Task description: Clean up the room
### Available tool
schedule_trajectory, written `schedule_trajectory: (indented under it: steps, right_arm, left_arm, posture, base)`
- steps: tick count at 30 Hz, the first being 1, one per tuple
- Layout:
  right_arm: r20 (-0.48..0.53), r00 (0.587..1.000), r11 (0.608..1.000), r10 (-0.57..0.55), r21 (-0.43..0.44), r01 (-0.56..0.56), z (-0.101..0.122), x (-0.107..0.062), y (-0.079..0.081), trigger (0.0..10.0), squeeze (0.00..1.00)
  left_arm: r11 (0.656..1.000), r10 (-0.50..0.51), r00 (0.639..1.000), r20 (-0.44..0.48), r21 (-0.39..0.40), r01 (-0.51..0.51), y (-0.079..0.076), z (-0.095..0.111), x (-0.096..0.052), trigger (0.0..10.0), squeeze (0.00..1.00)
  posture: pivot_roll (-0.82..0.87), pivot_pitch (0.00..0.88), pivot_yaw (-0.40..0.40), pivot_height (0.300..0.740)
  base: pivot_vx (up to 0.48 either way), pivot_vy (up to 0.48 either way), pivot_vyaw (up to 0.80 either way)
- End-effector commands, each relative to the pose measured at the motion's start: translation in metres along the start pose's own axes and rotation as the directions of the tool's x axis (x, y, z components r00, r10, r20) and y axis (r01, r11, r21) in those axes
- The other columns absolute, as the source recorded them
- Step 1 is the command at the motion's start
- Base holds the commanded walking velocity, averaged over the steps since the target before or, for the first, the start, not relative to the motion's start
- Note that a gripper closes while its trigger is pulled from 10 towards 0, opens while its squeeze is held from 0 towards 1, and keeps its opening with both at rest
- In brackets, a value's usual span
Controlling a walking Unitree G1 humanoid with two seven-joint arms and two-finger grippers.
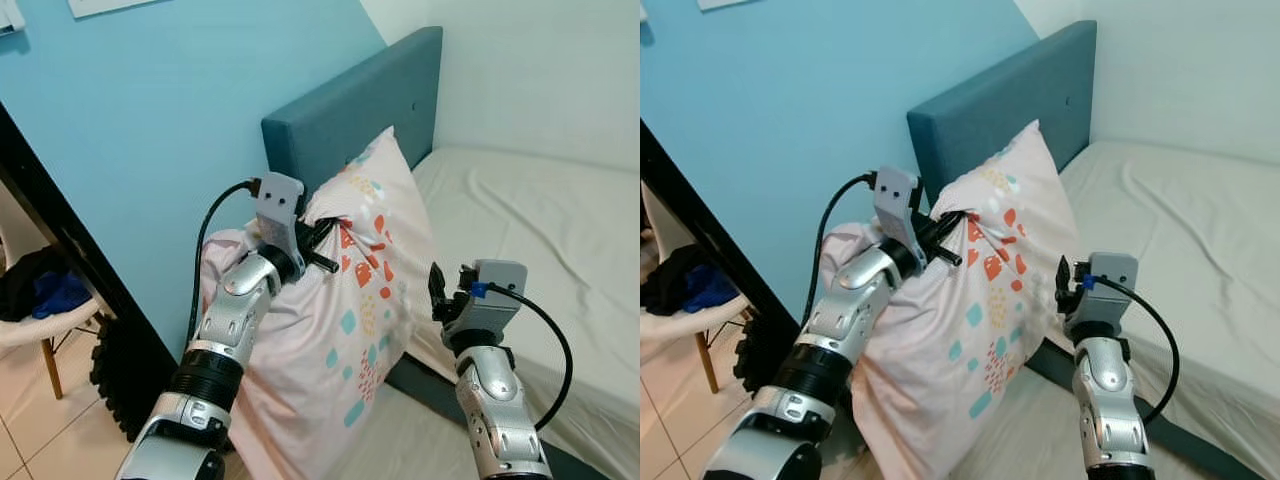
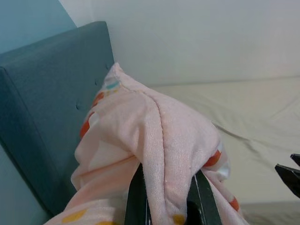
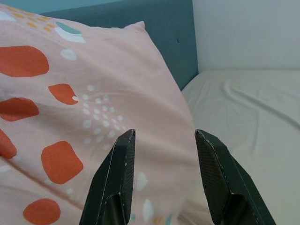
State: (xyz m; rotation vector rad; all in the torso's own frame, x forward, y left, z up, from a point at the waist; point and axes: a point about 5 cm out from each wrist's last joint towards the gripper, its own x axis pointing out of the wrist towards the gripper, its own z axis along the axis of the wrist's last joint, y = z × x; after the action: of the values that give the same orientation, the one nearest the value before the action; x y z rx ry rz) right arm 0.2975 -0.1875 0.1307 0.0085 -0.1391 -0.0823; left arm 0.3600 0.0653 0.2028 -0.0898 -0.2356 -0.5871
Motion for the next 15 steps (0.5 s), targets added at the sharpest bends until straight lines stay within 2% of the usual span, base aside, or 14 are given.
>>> schedule_trajectory:
  steps: [1,15]
  right_arm:
    - [0.001,1.0,1.0,0.013,0.003,-0.013,0.0,-0.001,0.004,10.0,0.0]
    - [-0.009,1.0,1.0,0.018,0.0,-0.018,-0.001,-0.001,0.005,10.0,0.0]
  left_arm:
    - [1.0,0.003,0.994,0.109,0.003,-0.003,0.003,0.02,0.001,10.0,0.0]
    - [0.998,0.058,0.992,0.111,0.005,-0.059,0.014,0.021,0.0,10.0,0.0]
  posture:
    - [-0.04,0.004,0.148,0.738]
    - [-0.03,0.006,0.144,0.738]
  base:
    - [0.307,0.0,0.0]
    - [0.362,0.0,0.0]
